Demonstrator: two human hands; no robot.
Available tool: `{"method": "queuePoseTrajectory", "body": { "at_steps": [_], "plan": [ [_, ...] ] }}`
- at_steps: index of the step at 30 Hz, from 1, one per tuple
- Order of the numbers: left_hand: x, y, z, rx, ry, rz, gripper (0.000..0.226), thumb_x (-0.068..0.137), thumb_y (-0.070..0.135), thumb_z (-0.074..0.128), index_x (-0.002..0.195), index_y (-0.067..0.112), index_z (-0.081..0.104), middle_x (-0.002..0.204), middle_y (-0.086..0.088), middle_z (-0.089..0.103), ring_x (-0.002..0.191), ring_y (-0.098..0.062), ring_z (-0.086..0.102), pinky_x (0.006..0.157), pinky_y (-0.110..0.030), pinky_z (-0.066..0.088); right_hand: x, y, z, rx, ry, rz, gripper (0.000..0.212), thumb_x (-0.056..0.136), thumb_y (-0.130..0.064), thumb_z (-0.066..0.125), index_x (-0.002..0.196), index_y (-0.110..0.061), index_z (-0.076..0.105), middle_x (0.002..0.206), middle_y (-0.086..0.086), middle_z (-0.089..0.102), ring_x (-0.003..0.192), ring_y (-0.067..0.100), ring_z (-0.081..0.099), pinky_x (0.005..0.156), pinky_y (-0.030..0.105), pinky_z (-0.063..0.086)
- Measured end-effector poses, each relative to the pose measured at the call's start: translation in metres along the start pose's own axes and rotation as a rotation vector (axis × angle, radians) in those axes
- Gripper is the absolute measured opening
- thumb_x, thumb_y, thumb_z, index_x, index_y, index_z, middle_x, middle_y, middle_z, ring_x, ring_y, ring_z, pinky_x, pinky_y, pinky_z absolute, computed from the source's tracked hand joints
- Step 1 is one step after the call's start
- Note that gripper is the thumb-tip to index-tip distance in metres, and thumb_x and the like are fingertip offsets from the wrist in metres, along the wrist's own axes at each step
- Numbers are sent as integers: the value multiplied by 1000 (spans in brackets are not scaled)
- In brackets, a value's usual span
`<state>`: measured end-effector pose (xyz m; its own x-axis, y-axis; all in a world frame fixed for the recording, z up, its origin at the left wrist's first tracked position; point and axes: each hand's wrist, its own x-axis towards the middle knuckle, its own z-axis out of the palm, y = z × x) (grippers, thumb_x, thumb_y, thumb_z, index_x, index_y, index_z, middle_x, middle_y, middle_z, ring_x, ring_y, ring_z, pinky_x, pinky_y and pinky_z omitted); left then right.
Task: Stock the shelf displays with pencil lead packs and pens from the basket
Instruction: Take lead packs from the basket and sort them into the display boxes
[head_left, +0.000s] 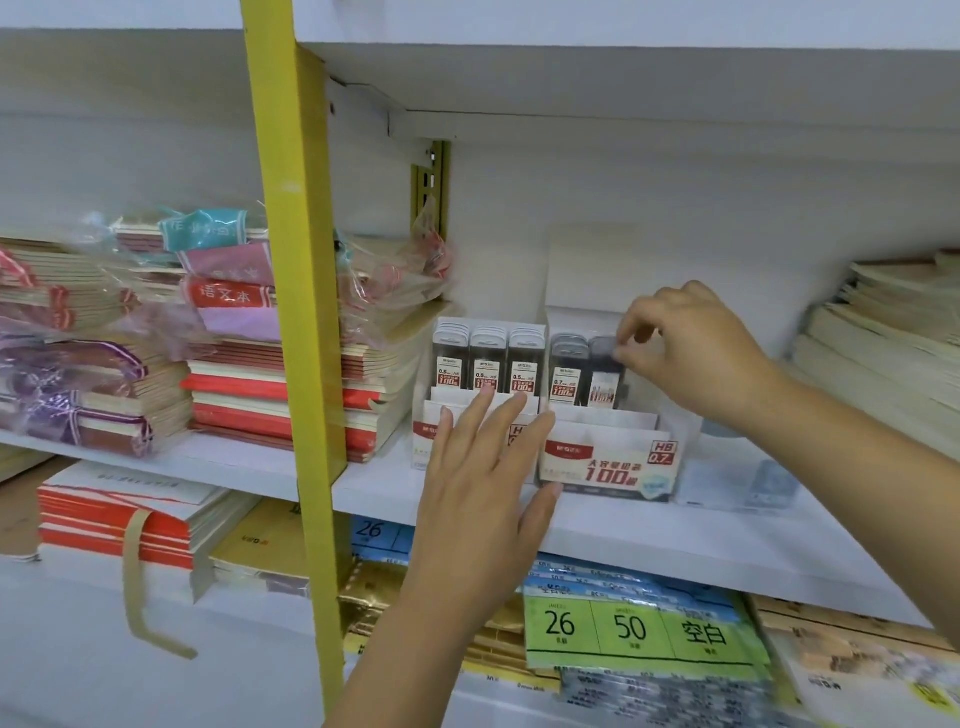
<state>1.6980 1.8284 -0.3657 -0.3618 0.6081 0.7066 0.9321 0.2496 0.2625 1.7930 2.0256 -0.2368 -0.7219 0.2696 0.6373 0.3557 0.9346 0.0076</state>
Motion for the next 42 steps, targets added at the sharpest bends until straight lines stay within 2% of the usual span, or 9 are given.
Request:
{"method": "queuePoseTrajectory", "body": {
  "at_steps": [5,9,14,20,23,25,27,35,42],
  "plan": [
    [-5,0,-4,-35,24,40,58,100,41,52,154,32,33,165,10,19,155,-10,0,126,-37,1,-16,-4,-6,0,19,37,32,93,-30,62,124,-23,63,105,0,62,101,13,40,81,24,29],
    [-33,15,-6,-216,148,-20,41,95,33,51,134,23,59,141,7,55,137,-9,37,115,-12,18,-76,-30,-27,391,215,107,23,94,-21,59,115,-30,63,88,-15,59,78,1,49,69,7,37],
    [-129,18,36,-310,-171,-218,23,96,18,57,116,21,68,115,5,64,107,-14,55,92,-24,45,-197,-62,26,893,-7,370,17,90,-26,60,94,-42,66,82,0,66,72,21,61,65,30,50],
    [-308,-8,98,-297,-623,-783,24,97,23,60,121,23,63,126,-3,63,111,-23,62,93,-32,47,-379,-75,185,748,-682,849,13,95,-24,56,105,-31,59,100,-8,59,84,27,61,65,22,48],
    [-372,-23,121,-290,-785,-902,33,94,23,65,126,15,62,126,-8,63,112,-26,61,89,-28,43,-449,-74,227,642,-884,848,16,88,-37,57,104,-37,58,96,-7,59,85,24,58,79,30,47],
    [-401,-32,135,-273,-870,-899,38,91,23,70,127,14,62,125,-6,63,114,-25,60,88,-26,42,-480,-71,245,609,-1019,916,38,91,-31,61,127,-31,53,118,7,61,101,26,61,84,33,47],
    [-415,-40,146,-261,-914,-881,46,88,24,73,131,14,60,126,-5,63,118,-25,58,95,-29,44,-498,-68,261,544,-1033,929,56,91,-27,65,142,-22,44,142,10,49,123,27,52,96,33,42],
    [-407,-56,201,-143,-990,-816,67,90,53,64,147,21,46,150,-3,48,138,-27,42,115,-42,33,-488,-74,331,316,-963,736,73,87,-58,56,147,-27,28,151,-1,32,140,26,26,115,45,24],
    [-397,-60,226,-172,-959,-1028,61,77,42,83,128,21,56,114,3,64,102,-19,61,89,-39,54,-487,-82,350,234,-1013,680,61,84,-67,53,132,-29,45,128,6,47,121,28,40,100,43,37]
  ]
}}
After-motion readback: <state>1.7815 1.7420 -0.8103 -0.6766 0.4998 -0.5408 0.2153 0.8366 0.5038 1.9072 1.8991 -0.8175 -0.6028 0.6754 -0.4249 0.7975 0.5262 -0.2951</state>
